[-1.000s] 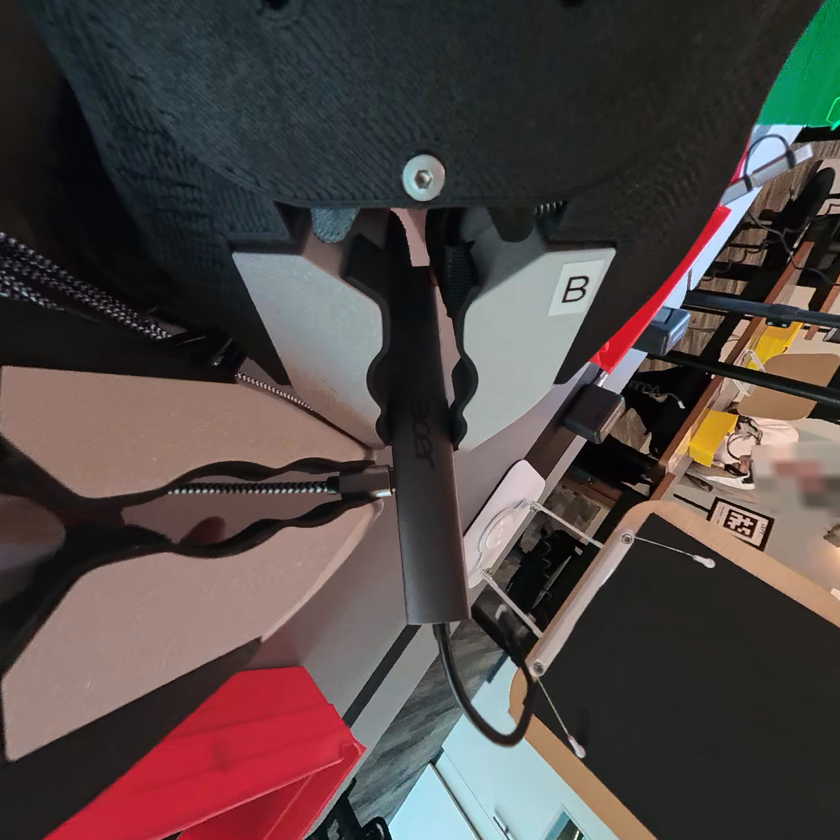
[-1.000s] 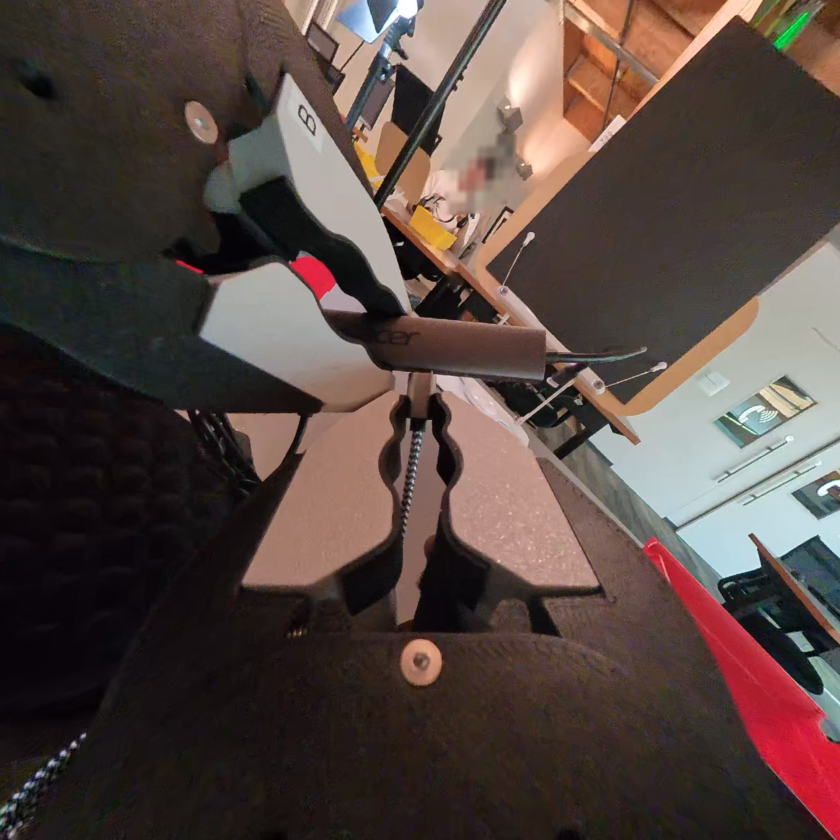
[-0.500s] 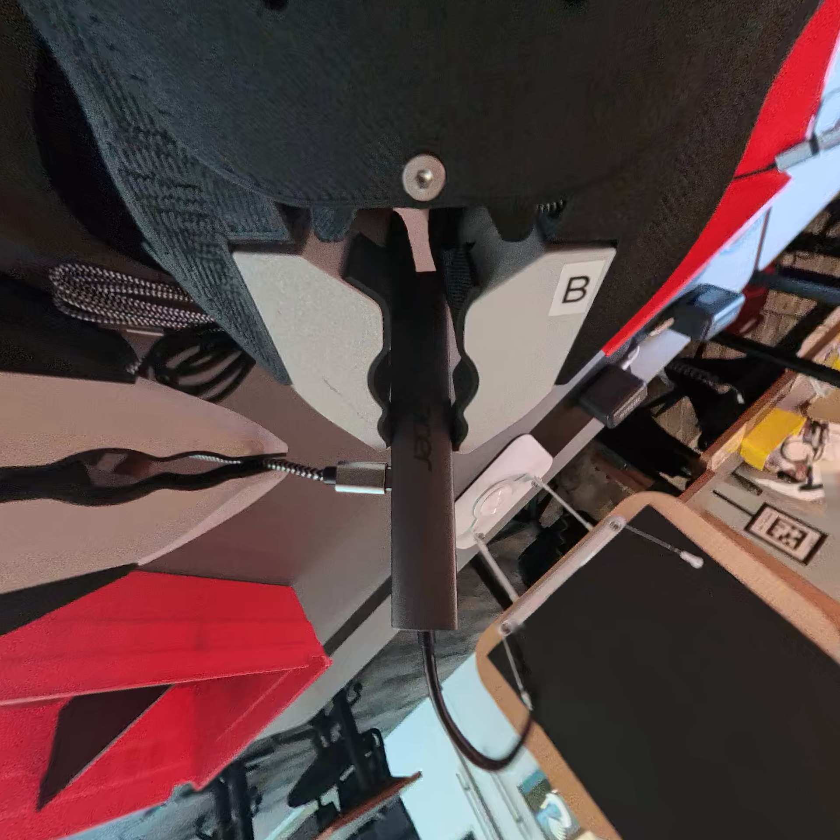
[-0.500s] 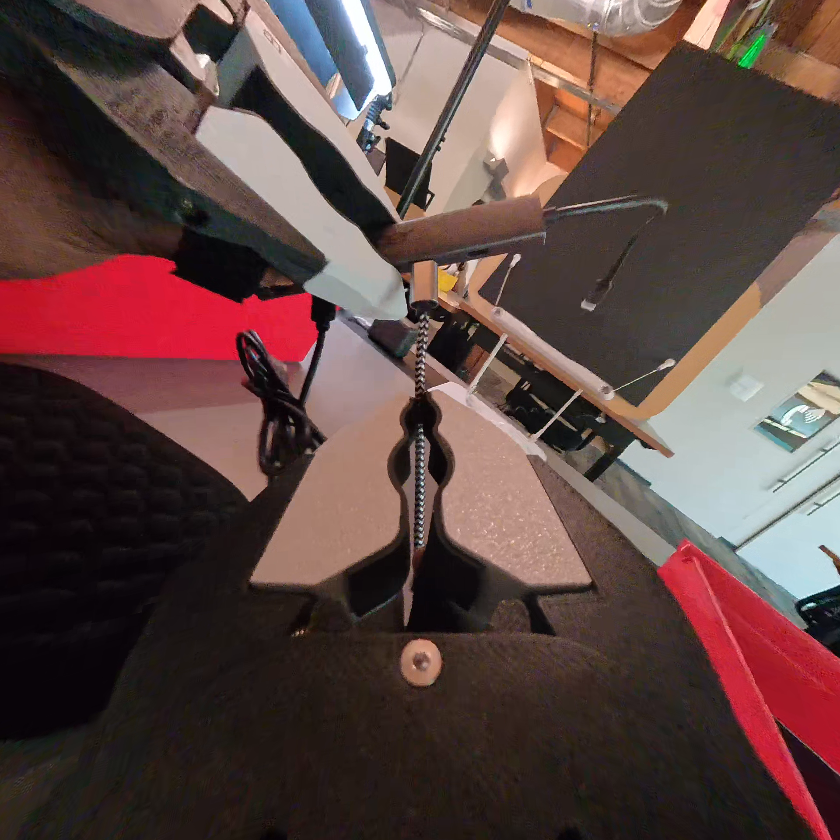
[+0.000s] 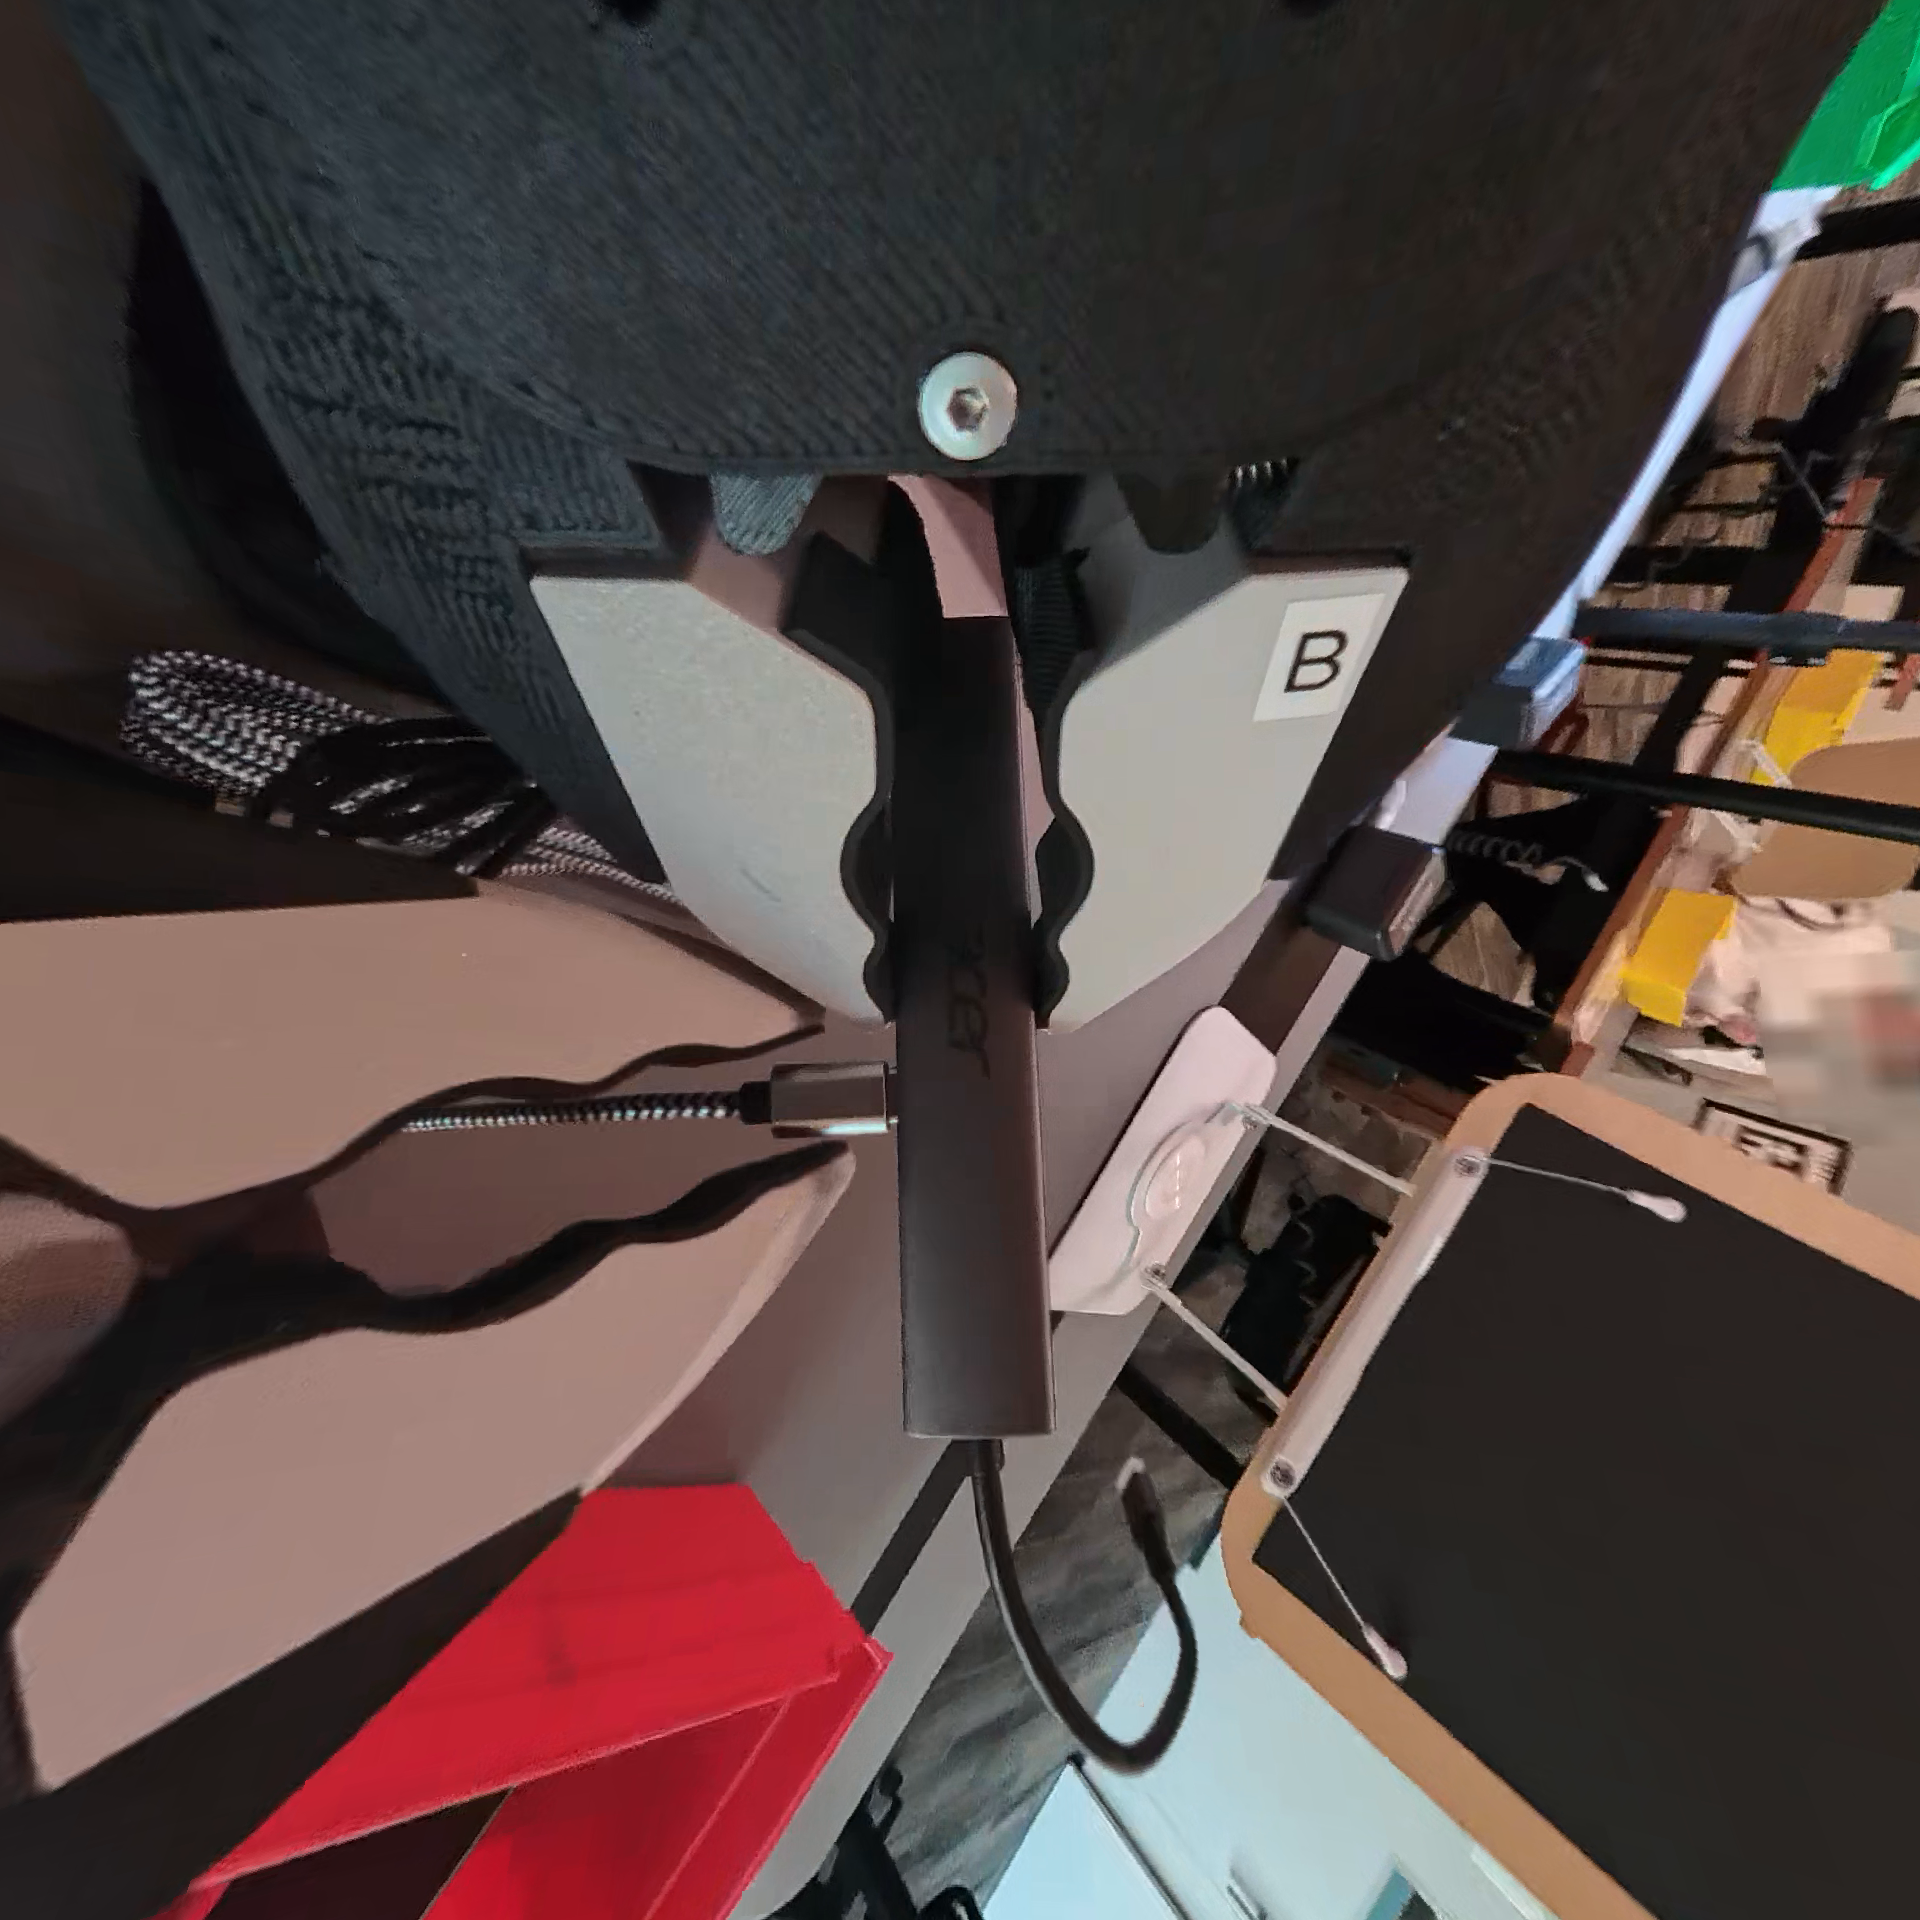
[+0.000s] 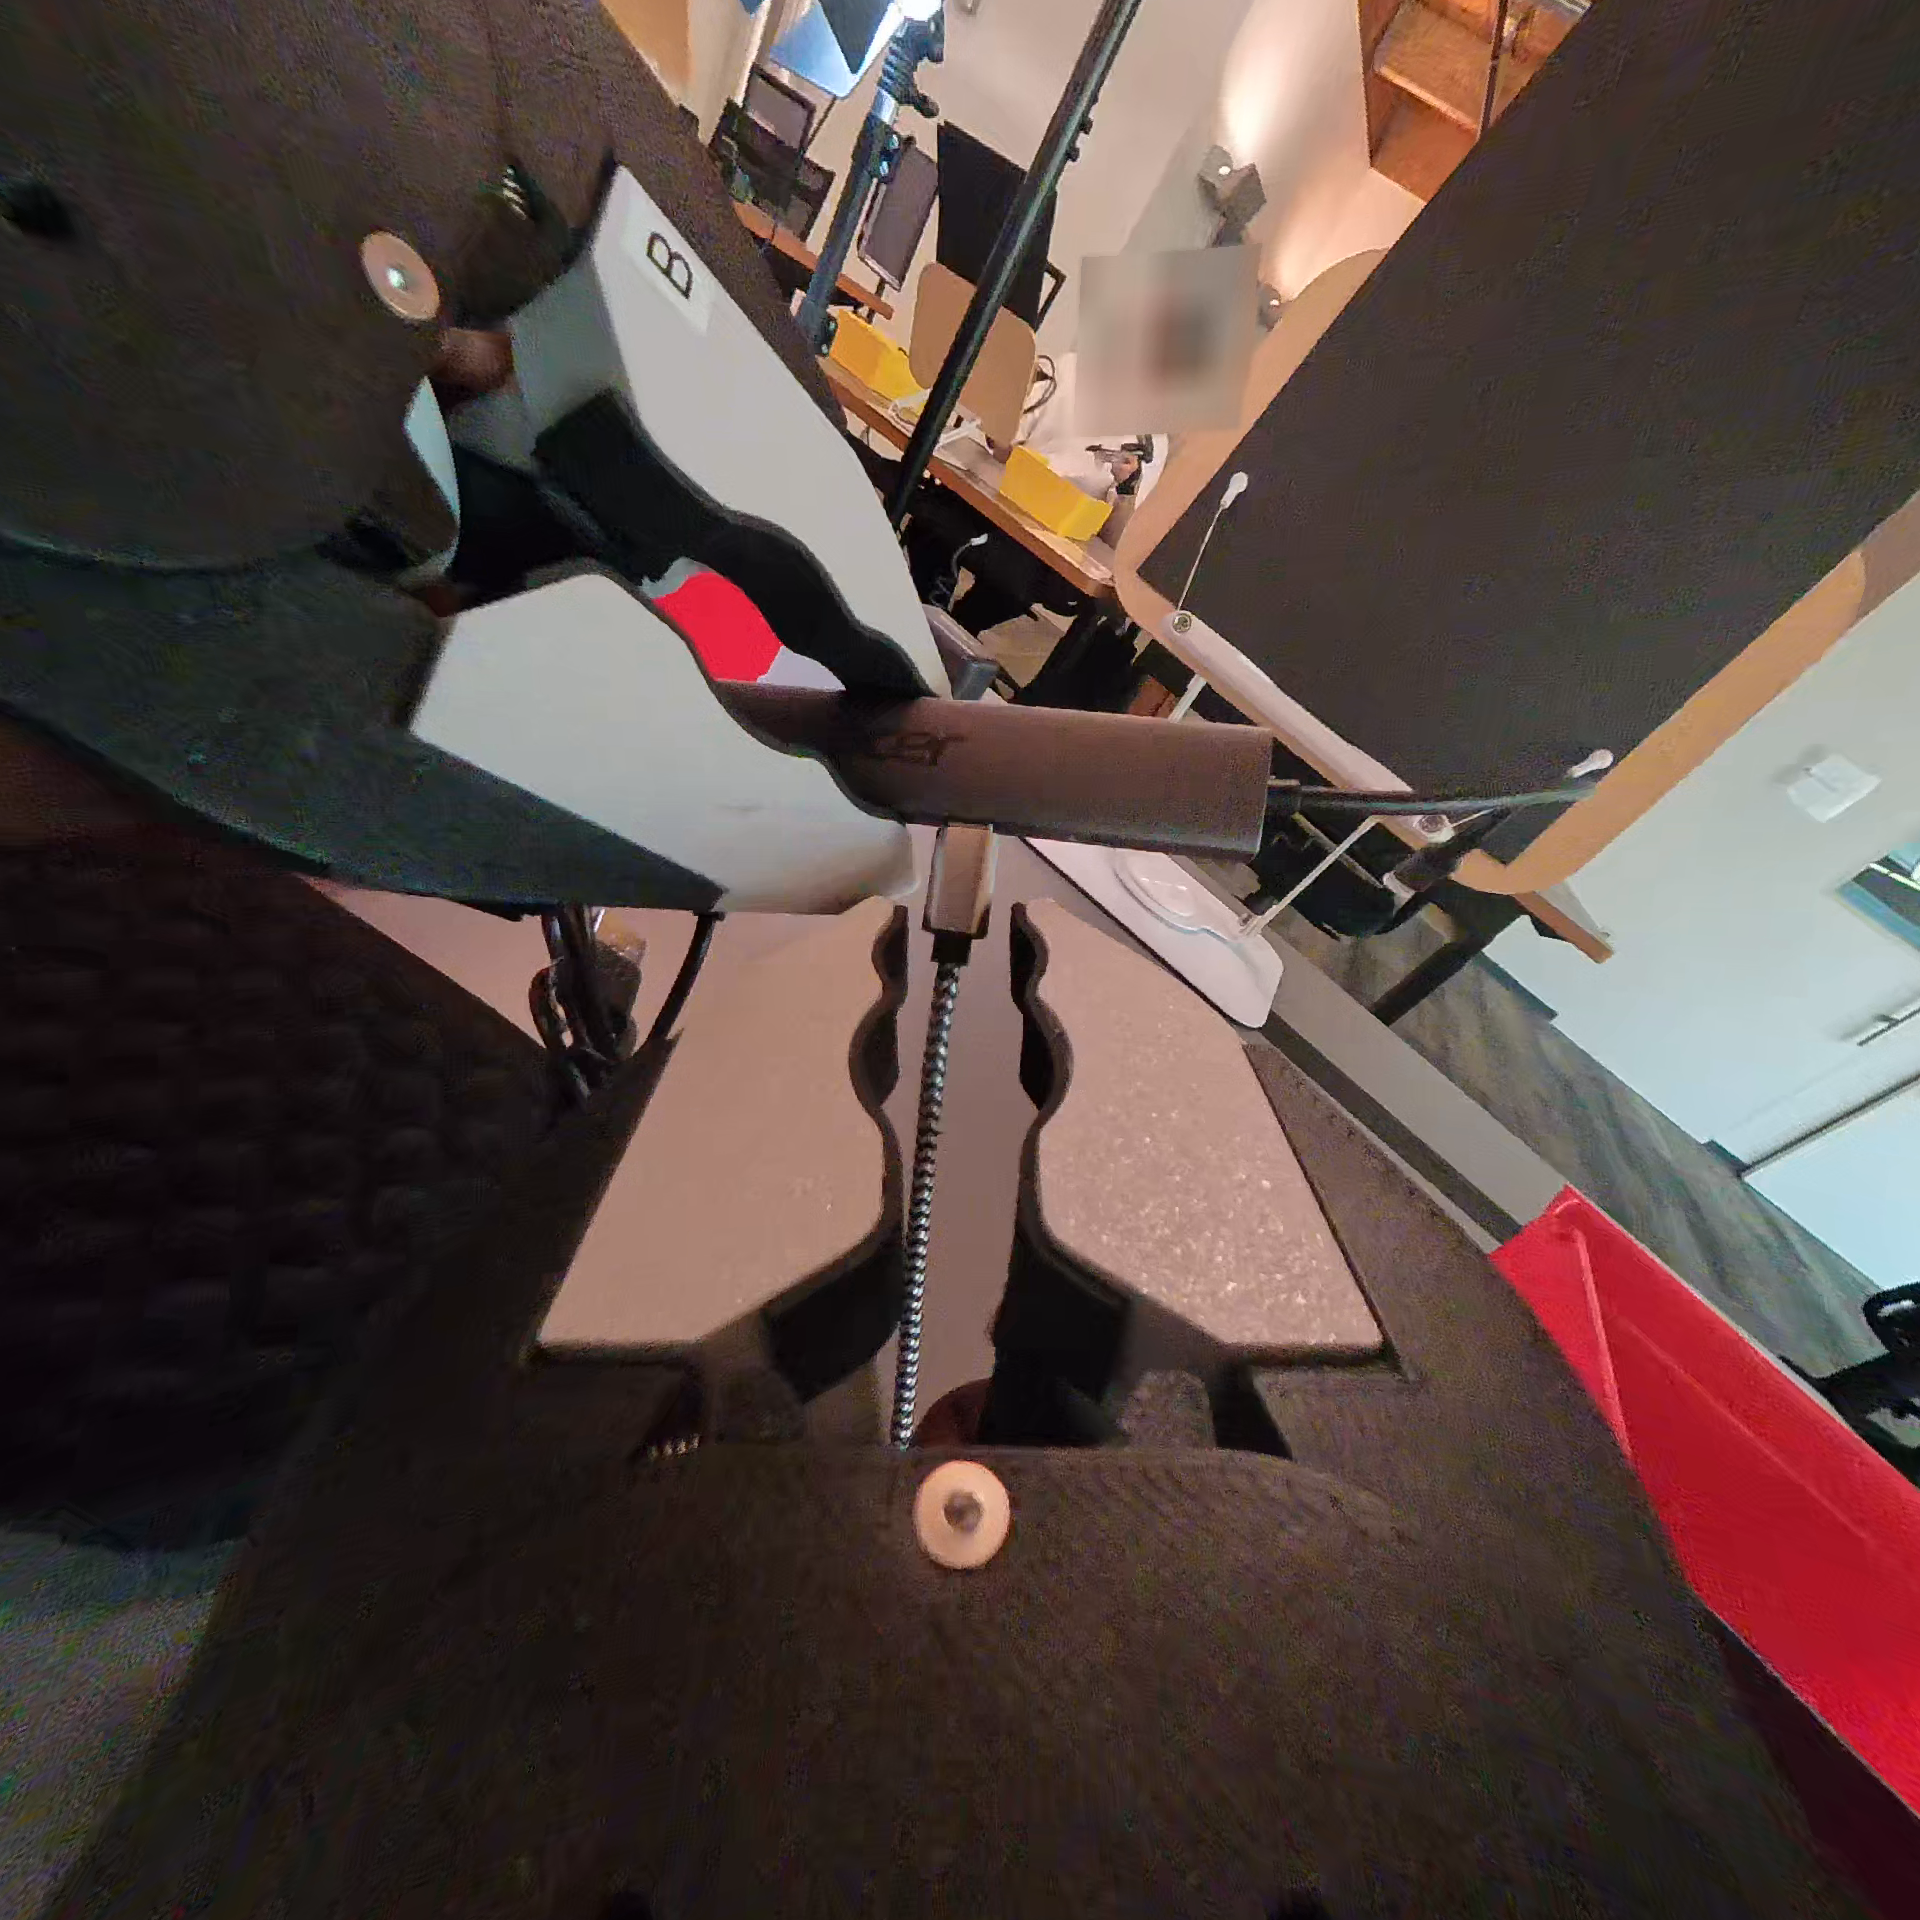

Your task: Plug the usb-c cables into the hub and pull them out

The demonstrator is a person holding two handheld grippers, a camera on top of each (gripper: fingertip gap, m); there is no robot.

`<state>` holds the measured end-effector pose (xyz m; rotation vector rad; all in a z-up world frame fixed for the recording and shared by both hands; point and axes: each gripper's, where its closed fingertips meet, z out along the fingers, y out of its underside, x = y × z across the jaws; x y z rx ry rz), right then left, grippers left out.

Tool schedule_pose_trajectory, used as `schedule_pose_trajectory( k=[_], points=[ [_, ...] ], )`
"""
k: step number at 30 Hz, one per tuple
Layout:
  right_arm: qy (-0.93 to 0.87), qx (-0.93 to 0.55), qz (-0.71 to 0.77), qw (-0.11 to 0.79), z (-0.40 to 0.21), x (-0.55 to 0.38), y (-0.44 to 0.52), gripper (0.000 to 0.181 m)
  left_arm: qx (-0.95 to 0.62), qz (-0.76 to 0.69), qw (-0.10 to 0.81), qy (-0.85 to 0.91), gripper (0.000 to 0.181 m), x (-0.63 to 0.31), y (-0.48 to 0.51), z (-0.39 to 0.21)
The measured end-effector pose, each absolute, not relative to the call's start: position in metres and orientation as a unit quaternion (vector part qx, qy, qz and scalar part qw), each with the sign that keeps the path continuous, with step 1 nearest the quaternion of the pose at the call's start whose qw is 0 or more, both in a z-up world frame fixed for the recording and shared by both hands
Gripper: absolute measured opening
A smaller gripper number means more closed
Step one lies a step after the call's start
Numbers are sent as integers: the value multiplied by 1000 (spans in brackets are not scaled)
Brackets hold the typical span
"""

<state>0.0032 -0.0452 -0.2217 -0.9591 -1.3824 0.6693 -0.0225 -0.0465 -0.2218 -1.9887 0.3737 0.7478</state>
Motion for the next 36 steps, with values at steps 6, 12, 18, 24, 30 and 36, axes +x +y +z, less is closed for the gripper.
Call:
schedule_pose_trajectory(
  k=[6,12,18,24,30,36],
  points=[
    [-620,-406,265,617,-222,0,-47,13,-783,358,463,212,22,-18,-48,-216],
    [-582,-383,235,678,-217,-6,-43,11,-778,340,505,155,21,-19,-48,-212],
    [-574,-373,225,694,-236,-15,-47,1,-800,280,523,88,21,-30,-52,-221],
    [-591,-399,268,647,-257,-7,-44,0,-739,322,591,31,21,-59,-73,-157],
    [-527,-404,504,553,-208,24,-44,28,-763,279,580,62,22,-55,-66,-175],
    [-492,-408,702,314,-184,42,-55,67,-742,333,546,200,22,-25,-53,-185]
  ],
)
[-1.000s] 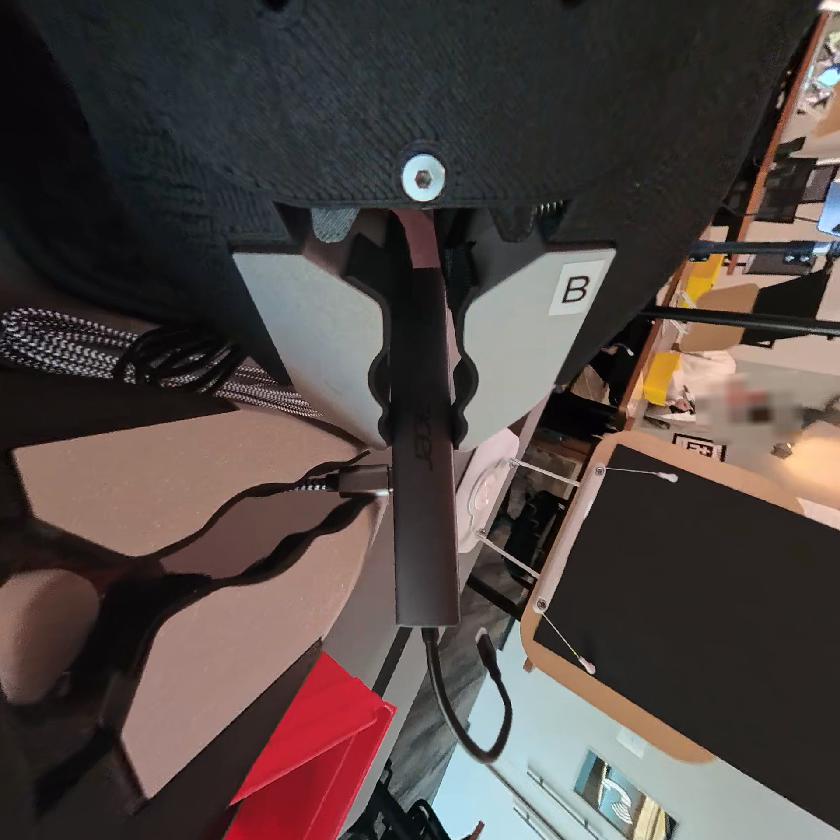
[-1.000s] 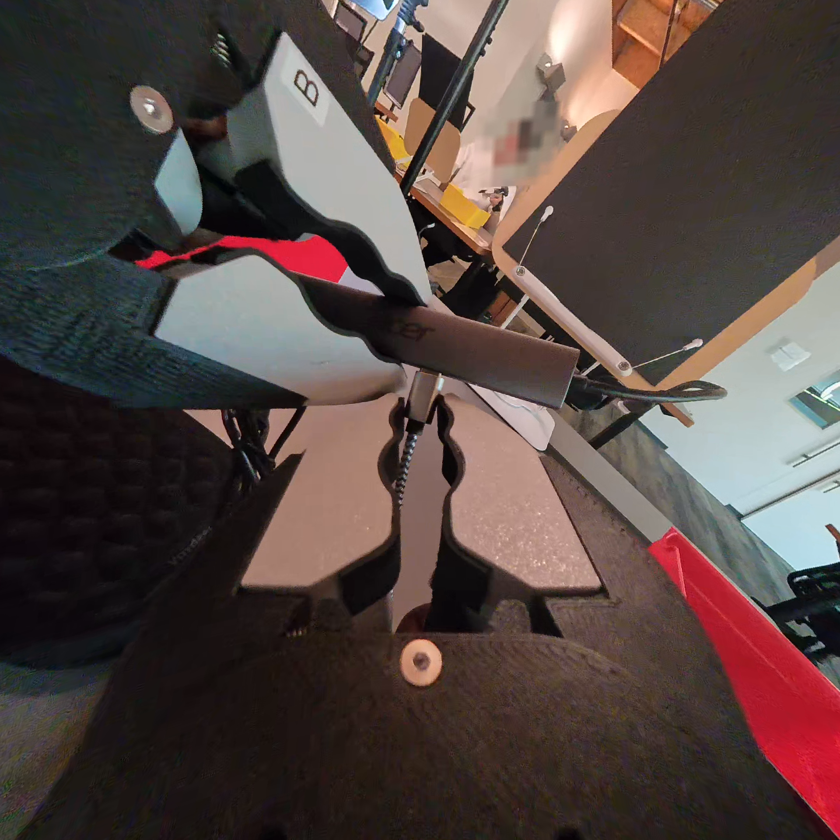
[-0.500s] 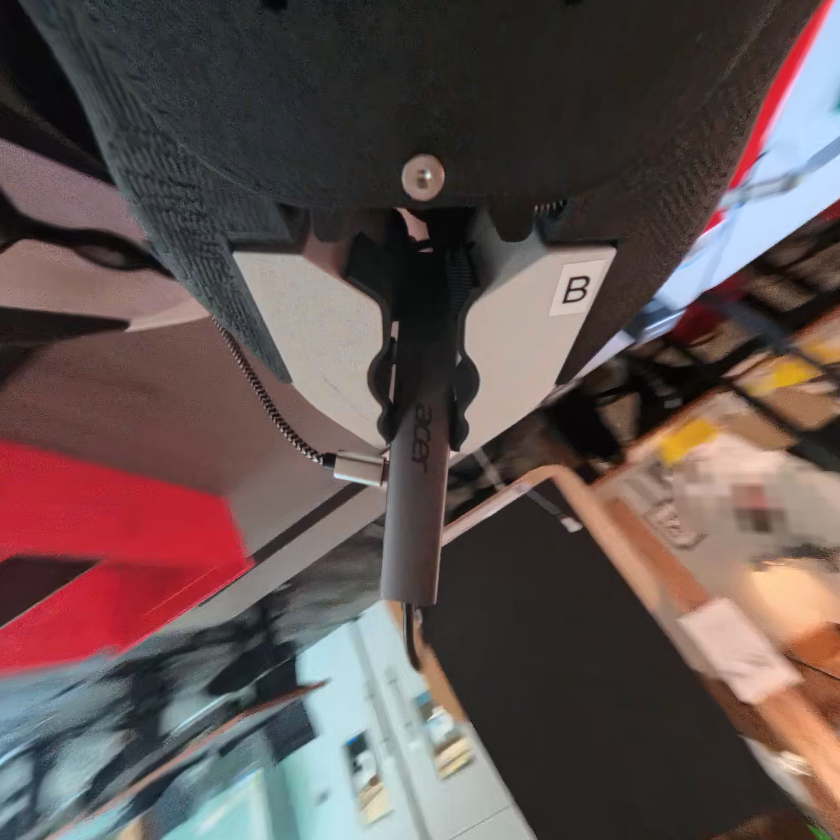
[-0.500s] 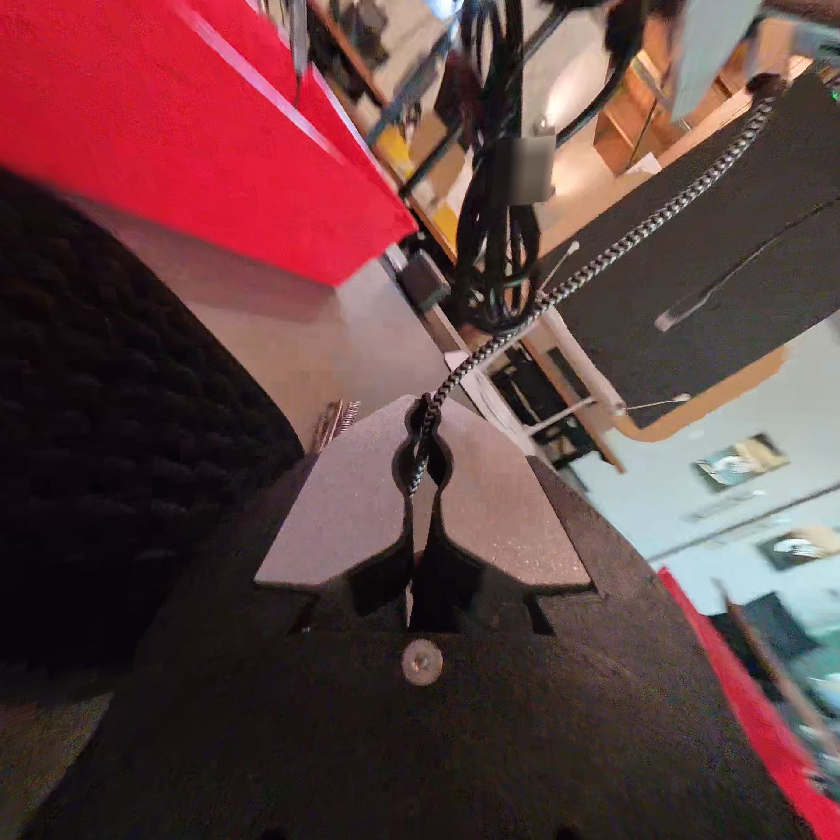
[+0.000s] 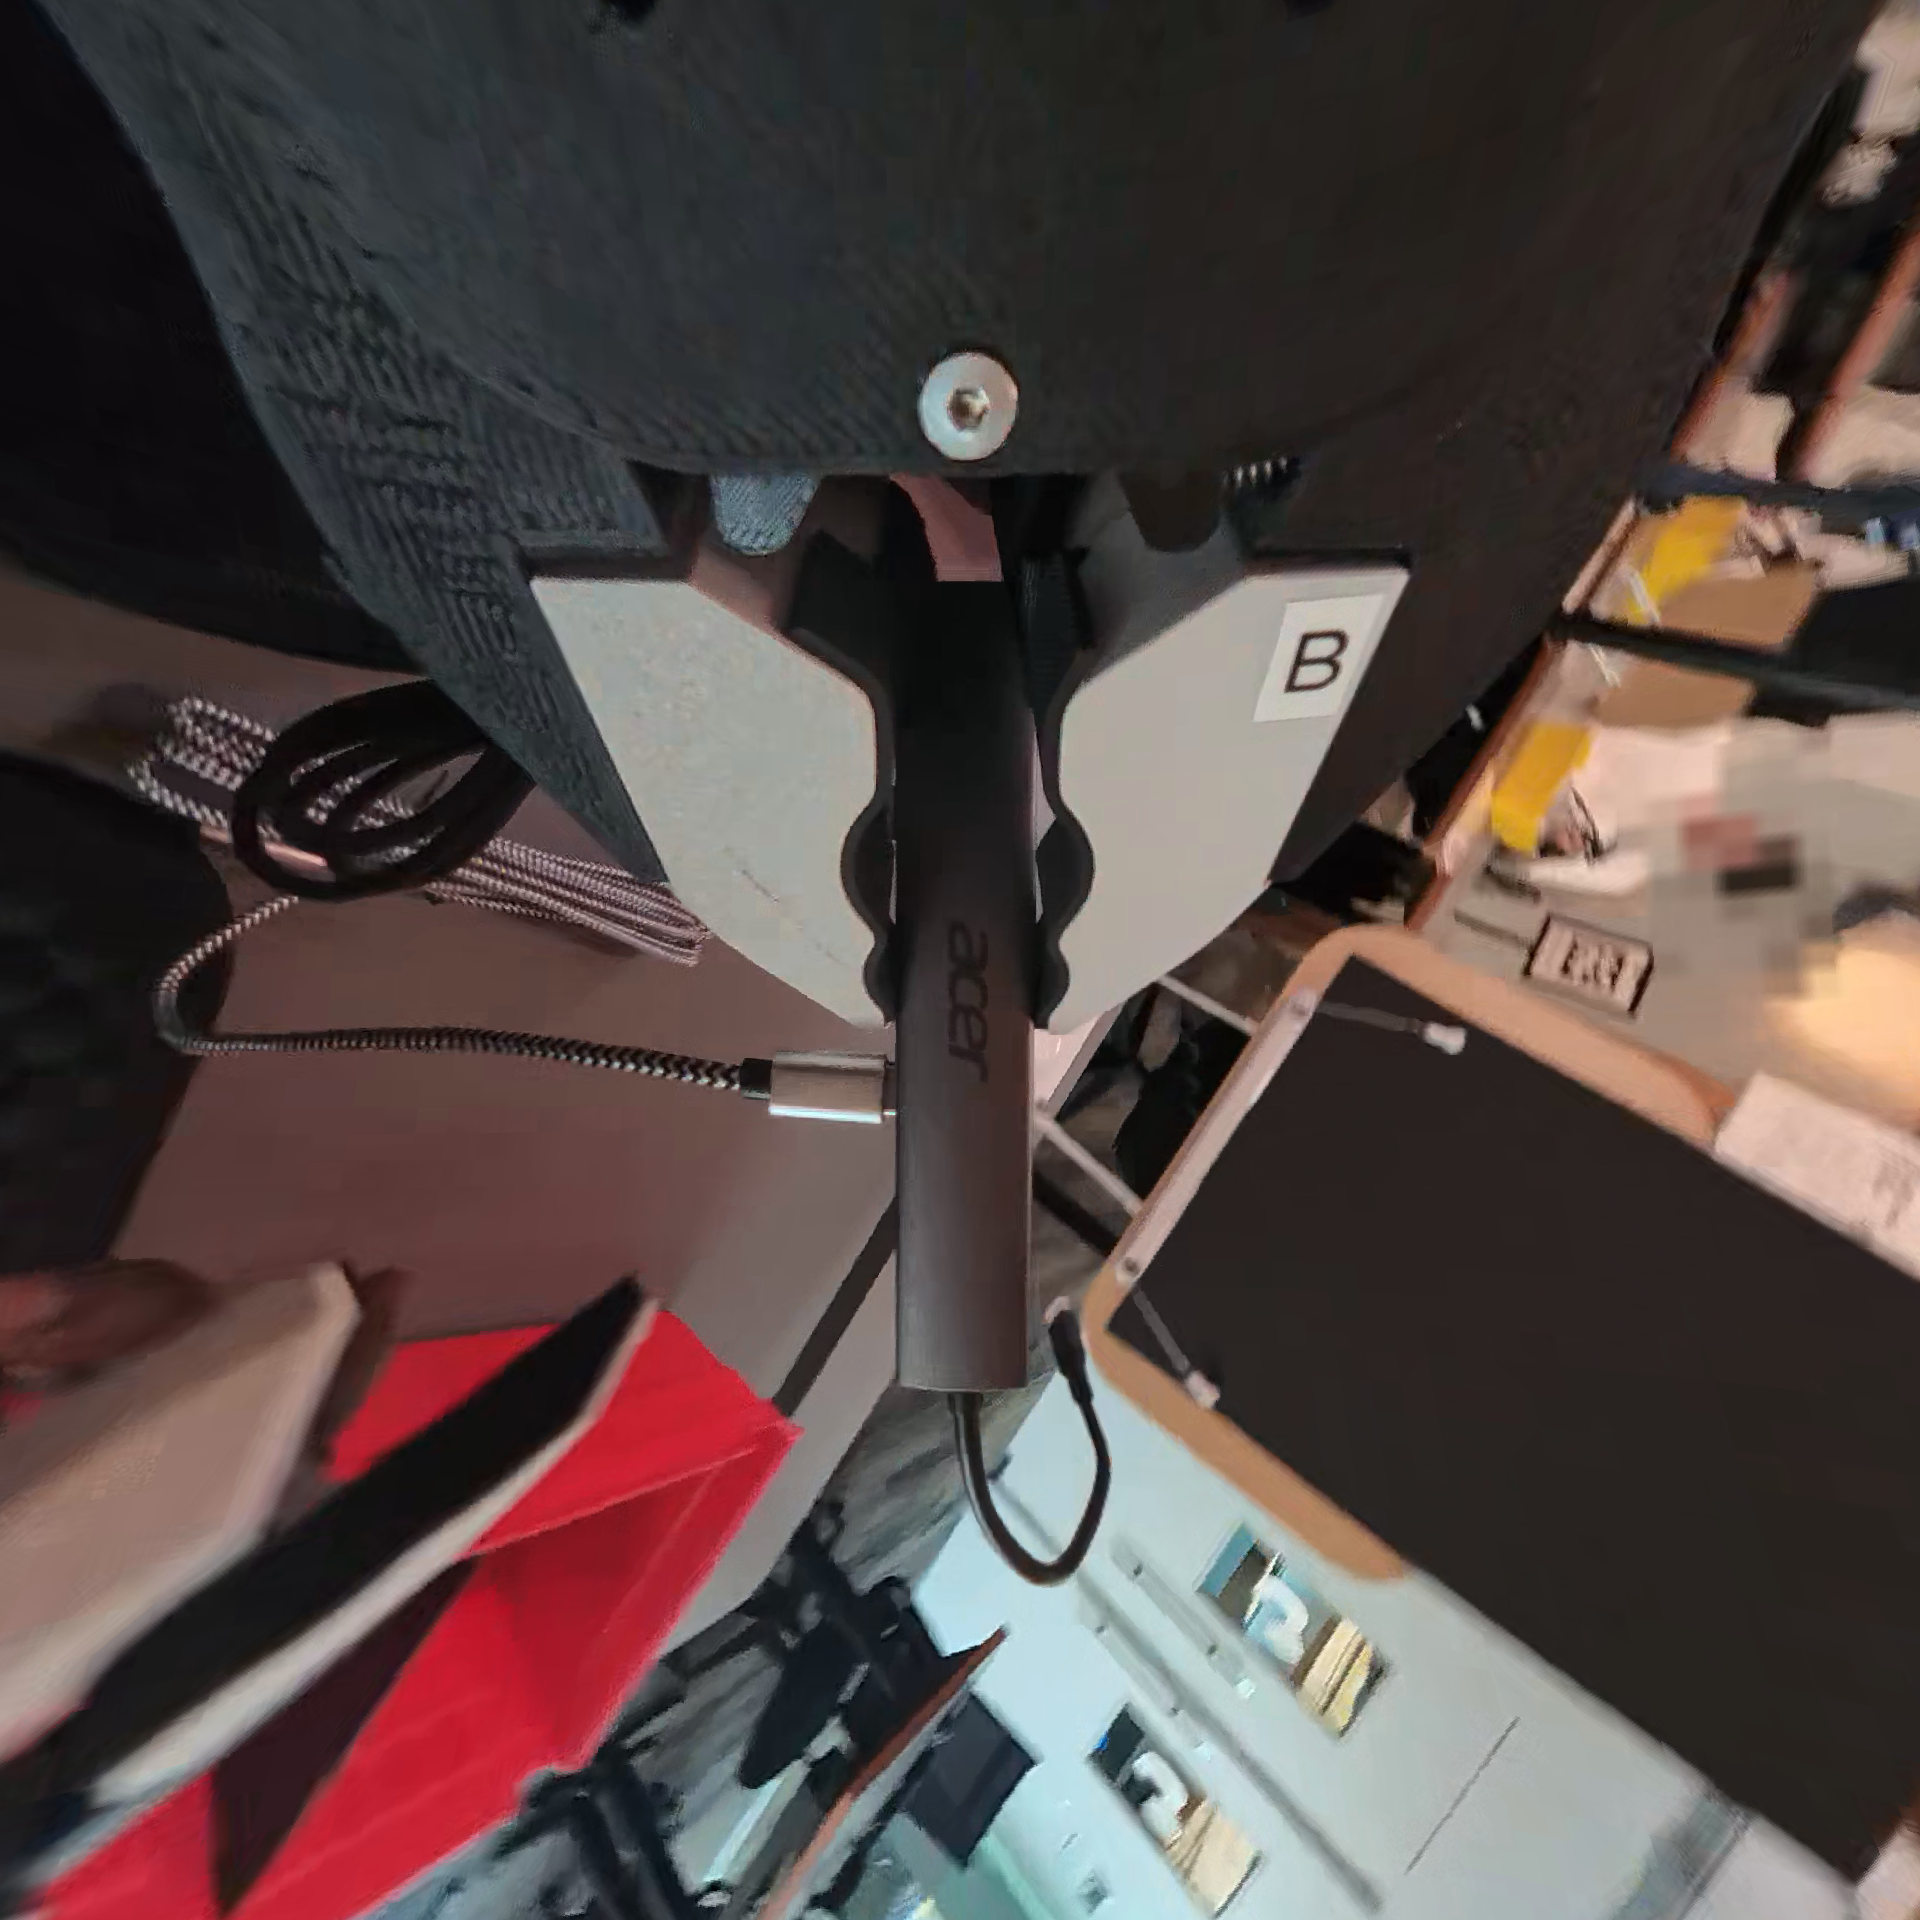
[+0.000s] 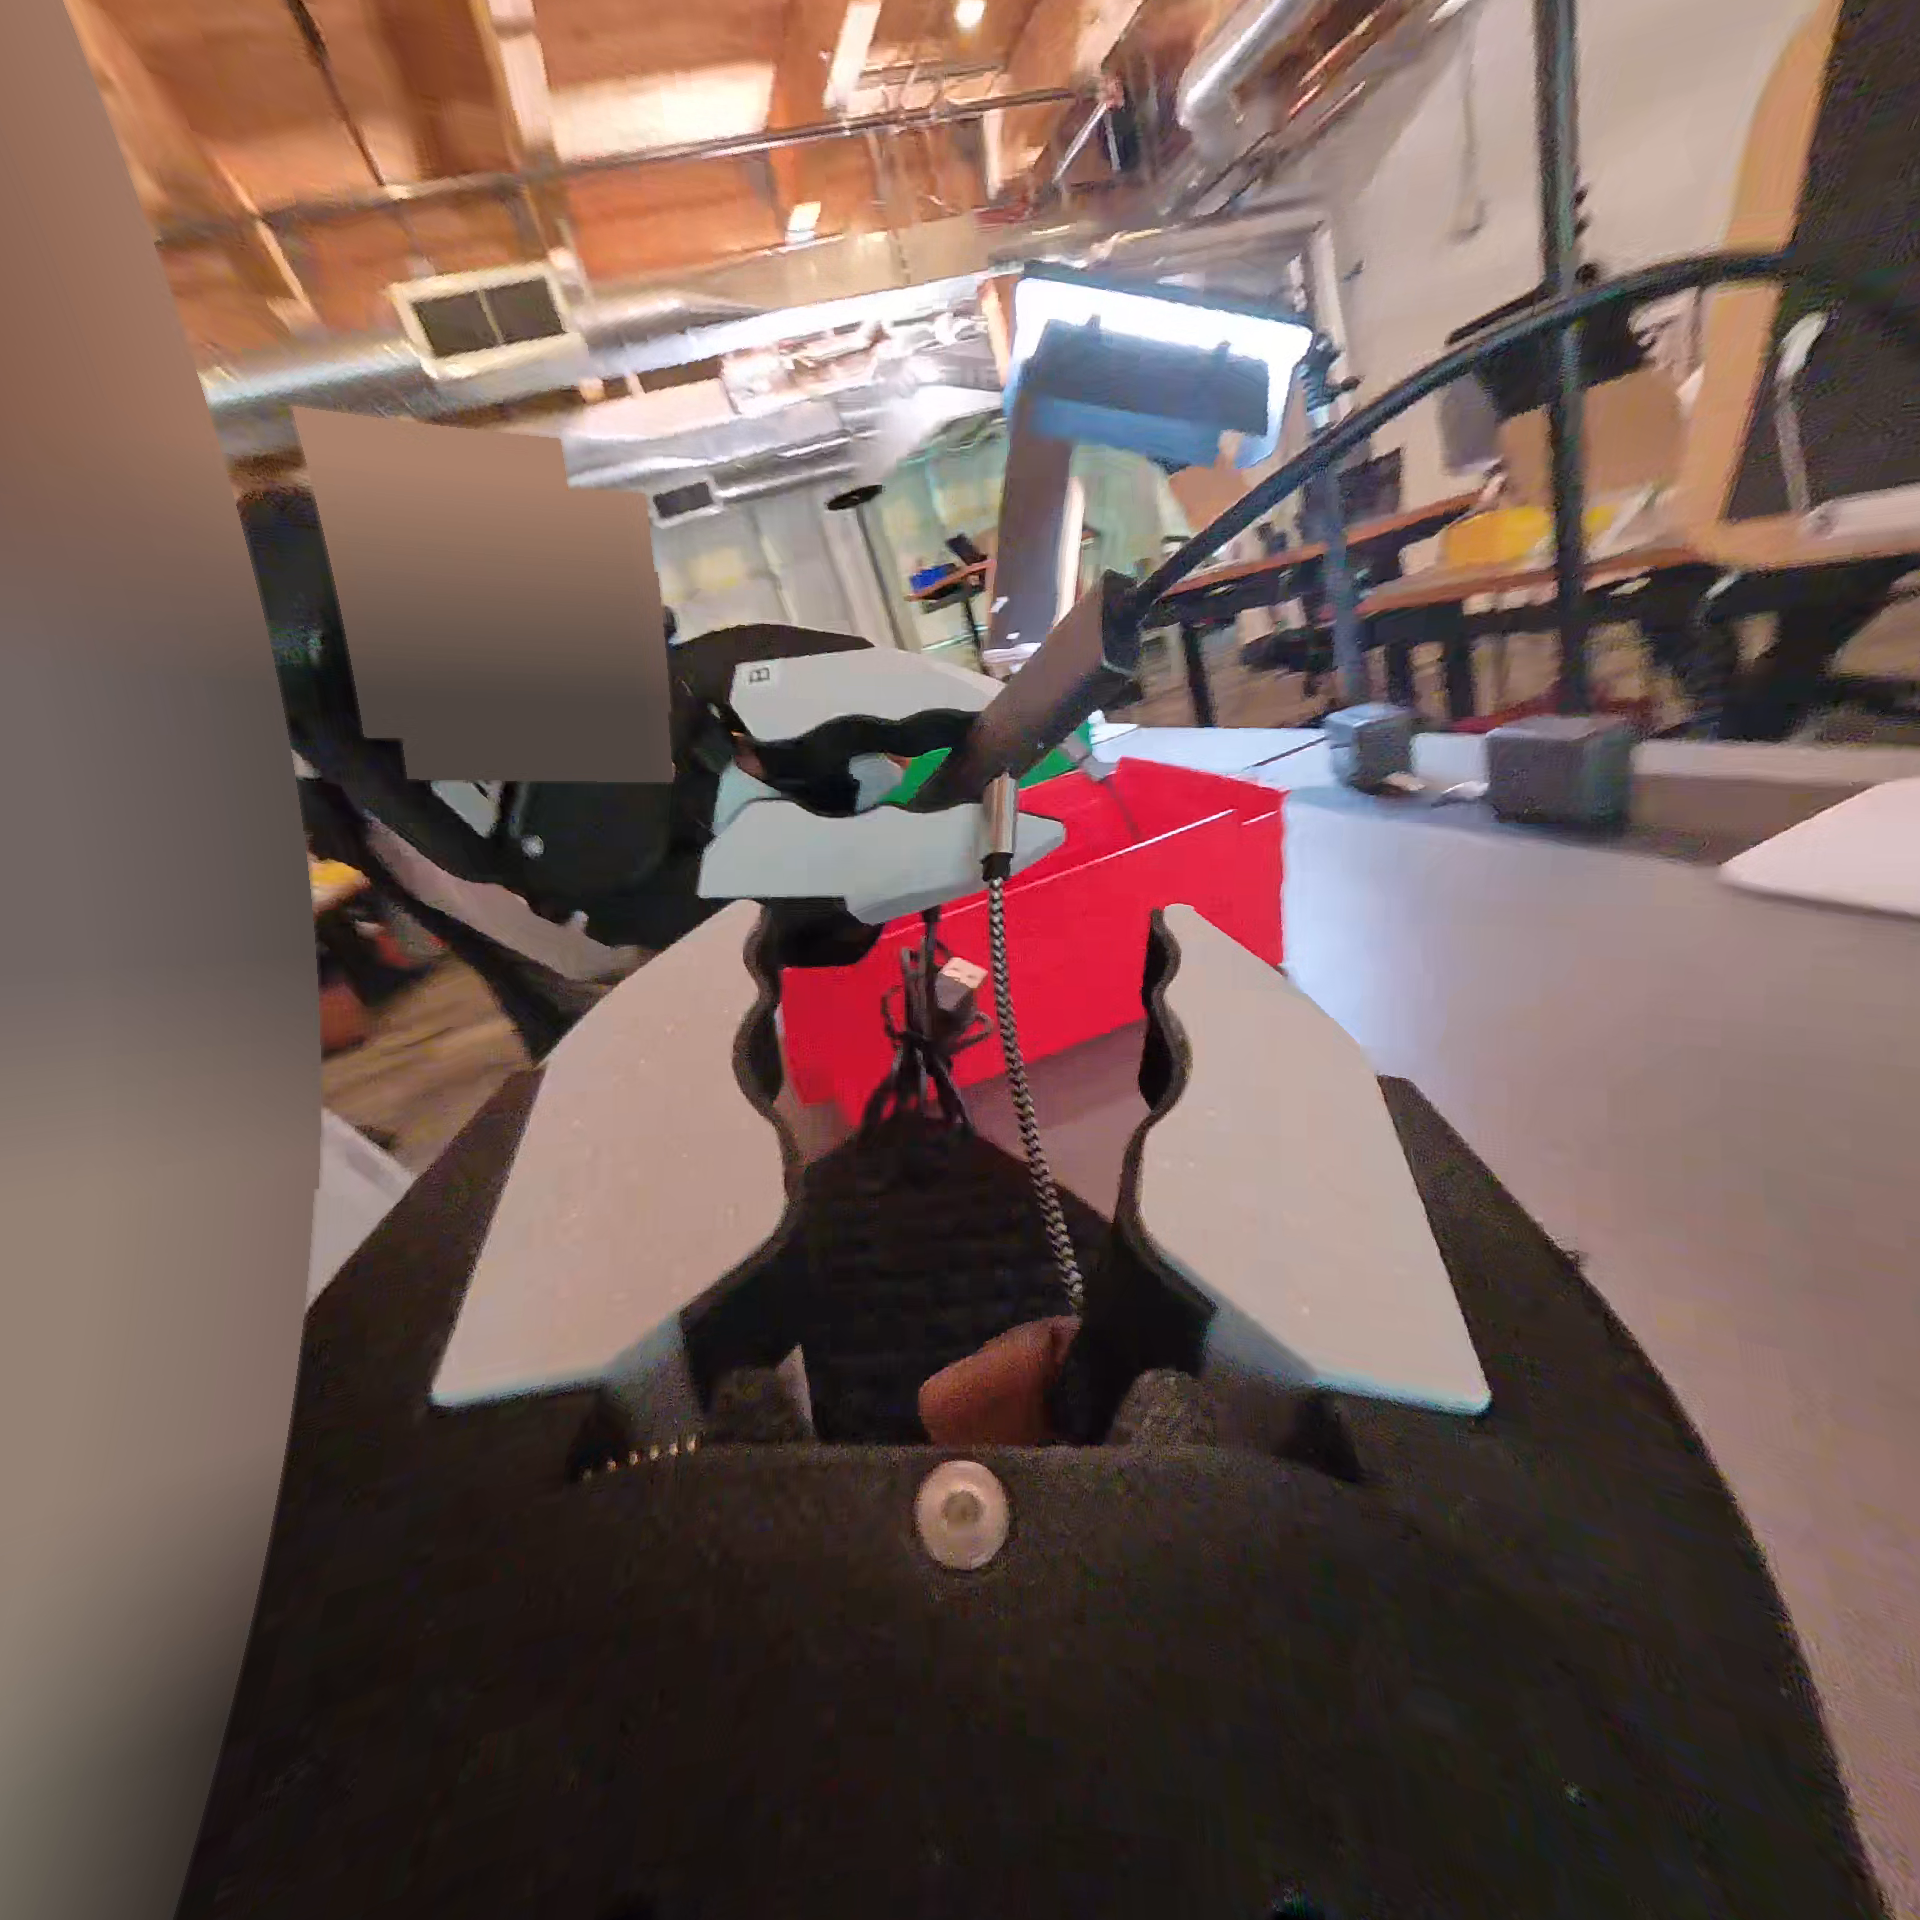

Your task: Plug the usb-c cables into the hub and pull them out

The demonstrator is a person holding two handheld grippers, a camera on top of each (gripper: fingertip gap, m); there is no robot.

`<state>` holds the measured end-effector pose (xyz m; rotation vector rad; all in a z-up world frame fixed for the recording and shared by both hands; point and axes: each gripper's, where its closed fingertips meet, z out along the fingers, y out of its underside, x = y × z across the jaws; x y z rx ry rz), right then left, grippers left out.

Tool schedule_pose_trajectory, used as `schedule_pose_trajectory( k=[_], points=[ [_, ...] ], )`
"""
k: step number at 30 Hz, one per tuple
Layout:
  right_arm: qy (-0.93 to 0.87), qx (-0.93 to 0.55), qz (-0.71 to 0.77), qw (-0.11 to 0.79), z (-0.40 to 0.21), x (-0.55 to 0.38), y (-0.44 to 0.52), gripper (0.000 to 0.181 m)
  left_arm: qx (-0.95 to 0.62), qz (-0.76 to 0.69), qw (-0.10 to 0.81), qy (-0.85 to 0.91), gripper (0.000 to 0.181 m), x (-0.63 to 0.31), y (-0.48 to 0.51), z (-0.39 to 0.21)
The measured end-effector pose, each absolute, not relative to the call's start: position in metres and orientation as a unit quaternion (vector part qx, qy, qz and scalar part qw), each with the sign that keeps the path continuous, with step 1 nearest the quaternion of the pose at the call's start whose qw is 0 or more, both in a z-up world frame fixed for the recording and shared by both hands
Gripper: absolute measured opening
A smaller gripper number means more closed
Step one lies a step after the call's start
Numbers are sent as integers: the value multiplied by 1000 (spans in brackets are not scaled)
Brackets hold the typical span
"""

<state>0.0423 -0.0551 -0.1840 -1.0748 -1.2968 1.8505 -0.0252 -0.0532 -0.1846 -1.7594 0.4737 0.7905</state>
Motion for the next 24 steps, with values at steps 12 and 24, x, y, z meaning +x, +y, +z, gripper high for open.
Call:
schedule_pose_trajectory(
  k=[12,24],
  points=[
    [-454,-387,789,148,-188,31,-76,13,-703,314,550,323,21,14,-52,-191],
    [-501,-376,740,243,-207,28,-91,6,-759,213,541,293,21,13,-65,-213]
  ],
)
